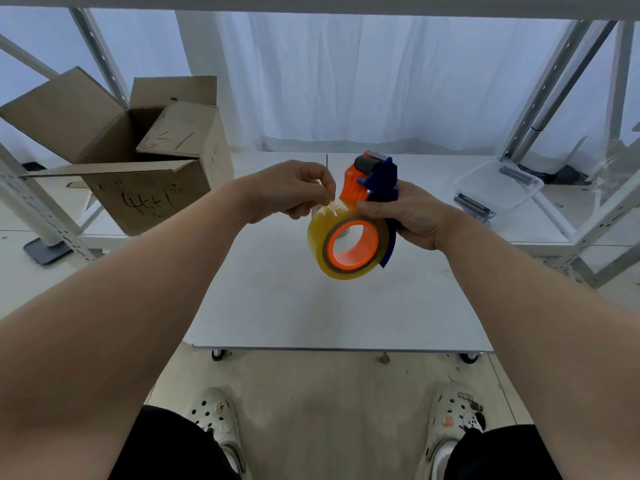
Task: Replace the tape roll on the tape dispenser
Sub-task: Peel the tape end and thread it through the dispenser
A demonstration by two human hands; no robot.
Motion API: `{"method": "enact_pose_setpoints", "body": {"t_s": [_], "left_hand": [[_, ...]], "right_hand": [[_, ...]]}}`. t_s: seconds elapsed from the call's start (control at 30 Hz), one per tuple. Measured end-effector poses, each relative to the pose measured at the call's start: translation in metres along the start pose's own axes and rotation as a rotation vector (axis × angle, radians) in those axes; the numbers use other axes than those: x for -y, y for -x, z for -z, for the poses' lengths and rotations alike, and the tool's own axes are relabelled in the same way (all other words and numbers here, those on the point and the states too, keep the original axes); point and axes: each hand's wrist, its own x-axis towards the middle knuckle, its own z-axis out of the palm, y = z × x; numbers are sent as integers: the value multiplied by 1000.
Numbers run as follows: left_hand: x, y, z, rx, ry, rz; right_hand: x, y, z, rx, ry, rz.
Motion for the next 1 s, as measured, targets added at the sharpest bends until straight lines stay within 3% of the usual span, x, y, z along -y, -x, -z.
{"method": "enact_pose_setpoints", "body": {"t_s": [0.2, 0.33, 0.7, 0.87, 1.0], "left_hand": [[4, -6, -3, -18, -2, 104], [6, -10, -5, -53, -163, 114], [17, -6, -1, -135, -100, 340], [11, -4, 0, -228, -64, 243], [-2, -7, -10, -198, -50, 191]], "right_hand": [[-7, -5, -2, -29, 130, -24], [-9, -6, -4, -63, 194, 11], [-13, -1, -11, -80, 611, 114], [-10, -1, -13, -111, 475, 135], [-6, -3, -20, -99, 448, 161]]}}
